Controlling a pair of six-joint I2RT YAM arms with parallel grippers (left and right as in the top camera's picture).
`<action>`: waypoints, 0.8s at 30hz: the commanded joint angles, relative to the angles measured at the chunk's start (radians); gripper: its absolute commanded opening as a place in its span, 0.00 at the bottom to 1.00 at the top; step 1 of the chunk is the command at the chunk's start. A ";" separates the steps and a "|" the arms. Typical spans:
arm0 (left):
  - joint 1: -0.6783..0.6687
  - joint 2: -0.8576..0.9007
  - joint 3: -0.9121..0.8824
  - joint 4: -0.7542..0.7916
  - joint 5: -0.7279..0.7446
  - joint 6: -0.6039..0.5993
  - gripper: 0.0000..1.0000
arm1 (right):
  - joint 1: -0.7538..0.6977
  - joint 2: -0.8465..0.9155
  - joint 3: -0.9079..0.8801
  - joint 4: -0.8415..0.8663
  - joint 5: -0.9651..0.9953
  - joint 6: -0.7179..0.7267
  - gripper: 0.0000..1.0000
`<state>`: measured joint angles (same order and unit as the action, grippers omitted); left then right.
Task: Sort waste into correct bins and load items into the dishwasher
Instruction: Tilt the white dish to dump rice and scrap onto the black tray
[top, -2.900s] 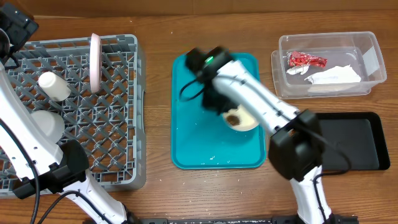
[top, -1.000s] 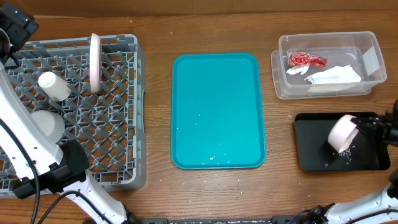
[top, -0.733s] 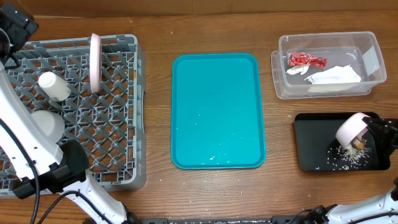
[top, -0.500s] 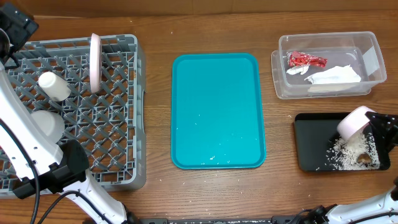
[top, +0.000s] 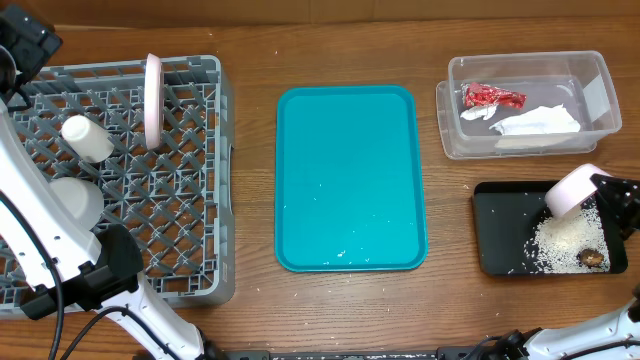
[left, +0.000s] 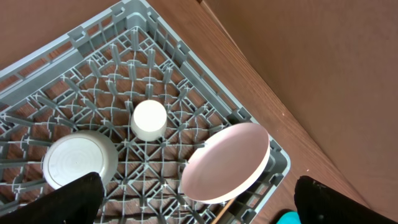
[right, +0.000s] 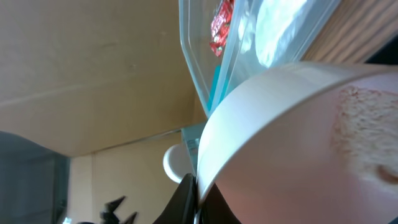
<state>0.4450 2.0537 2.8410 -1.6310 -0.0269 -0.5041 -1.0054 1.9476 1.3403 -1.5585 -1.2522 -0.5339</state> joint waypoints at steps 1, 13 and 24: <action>0.000 0.003 0.001 0.000 -0.006 -0.020 1.00 | 0.019 -0.012 0.002 -0.089 -0.031 0.009 0.04; 0.000 0.003 0.001 0.001 -0.006 -0.020 1.00 | 0.056 -0.012 0.002 -0.062 -0.111 0.009 0.04; 0.000 0.003 0.001 0.000 -0.006 -0.020 1.00 | 0.067 -0.012 0.002 -0.055 -0.149 0.197 0.04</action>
<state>0.4450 2.0537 2.8410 -1.6310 -0.0269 -0.5068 -0.9463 1.9476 1.3392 -1.6154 -1.3663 -0.4511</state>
